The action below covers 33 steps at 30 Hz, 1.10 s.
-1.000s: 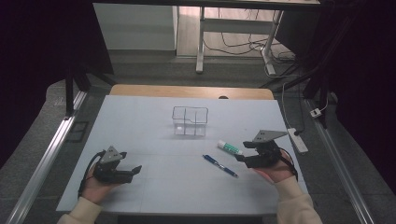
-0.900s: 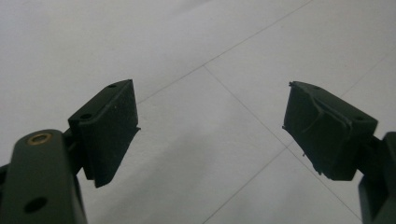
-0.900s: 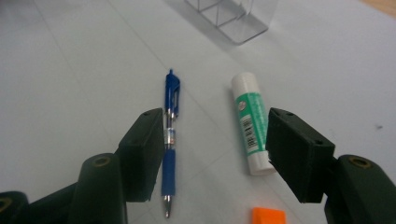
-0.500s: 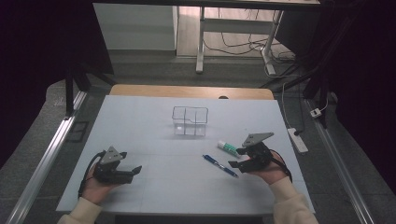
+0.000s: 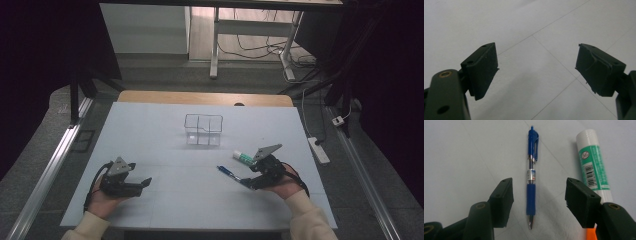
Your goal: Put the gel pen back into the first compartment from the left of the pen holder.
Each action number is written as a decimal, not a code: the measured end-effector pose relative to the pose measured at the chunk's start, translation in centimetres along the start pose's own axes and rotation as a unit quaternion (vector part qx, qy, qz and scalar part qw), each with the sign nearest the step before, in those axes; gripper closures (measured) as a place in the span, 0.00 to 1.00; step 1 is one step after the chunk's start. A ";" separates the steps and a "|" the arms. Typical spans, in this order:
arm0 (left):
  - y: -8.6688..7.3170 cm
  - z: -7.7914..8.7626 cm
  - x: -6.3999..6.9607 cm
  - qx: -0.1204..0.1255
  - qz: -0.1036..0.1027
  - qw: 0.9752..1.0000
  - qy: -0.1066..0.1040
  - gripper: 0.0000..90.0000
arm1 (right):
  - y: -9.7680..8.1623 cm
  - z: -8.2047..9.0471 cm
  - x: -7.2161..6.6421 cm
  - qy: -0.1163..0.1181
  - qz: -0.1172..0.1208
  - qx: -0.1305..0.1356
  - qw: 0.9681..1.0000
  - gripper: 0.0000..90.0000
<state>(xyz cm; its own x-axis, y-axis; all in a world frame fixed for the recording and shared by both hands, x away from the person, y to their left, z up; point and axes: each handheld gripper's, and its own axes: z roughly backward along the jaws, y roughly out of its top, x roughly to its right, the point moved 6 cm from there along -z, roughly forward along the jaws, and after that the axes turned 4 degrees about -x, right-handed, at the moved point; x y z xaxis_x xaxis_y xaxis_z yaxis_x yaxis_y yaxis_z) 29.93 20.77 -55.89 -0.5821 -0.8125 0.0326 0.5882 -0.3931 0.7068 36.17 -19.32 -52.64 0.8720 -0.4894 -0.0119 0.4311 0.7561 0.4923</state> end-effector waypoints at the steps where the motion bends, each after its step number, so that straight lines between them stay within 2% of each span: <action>1: 0.0 0.0 0.0 0.000 0.000 1.000 0.000 0.20 | 0.0 -0.1 0.0 0.000 0.000 -0.004 1.000 0.44; 14: -0.1 -0.1 0.0 -0.003 -0.002 1.000 -0.001 0.20 | -0.7 -2.1 -0.5 0.010 0.003 -0.059 0.998 0.49; 19: -0.1 -0.1 0.0 -0.004 -0.001 1.000 -0.001 0.20 | -0.7 -2.5 -0.6 0.003 0.009 -0.069 0.998 0.51; 27: -0.1 -0.1 0.0 -0.004 -0.001 1.000 -0.001 0.20 | -0.7 -2.8 -0.8 -0.002 0.019 -0.079 0.997 0.66; 29: -0.1 -0.1 0.0 -0.004 -0.002 1.000 -0.001 0.20 | -0.6 -2.9 -0.9 -0.012 0.030 -0.088 0.996 0.68; 33: -0.1 -0.1 0.1 -0.004 -0.003 1.000 -0.001 0.20 | -0.4 -3.0 -1.2 -0.021 0.029 -0.097 0.995 0.80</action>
<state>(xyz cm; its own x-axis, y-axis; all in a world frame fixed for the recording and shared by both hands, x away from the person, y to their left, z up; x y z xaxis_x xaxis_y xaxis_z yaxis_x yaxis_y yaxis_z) 29.89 20.70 -56.01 -0.5858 -0.8099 0.0297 0.5901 -0.4011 0.7006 35.66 -17.74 -55.45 0.8879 -0.4574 0.0489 0.4211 0.8509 0.3141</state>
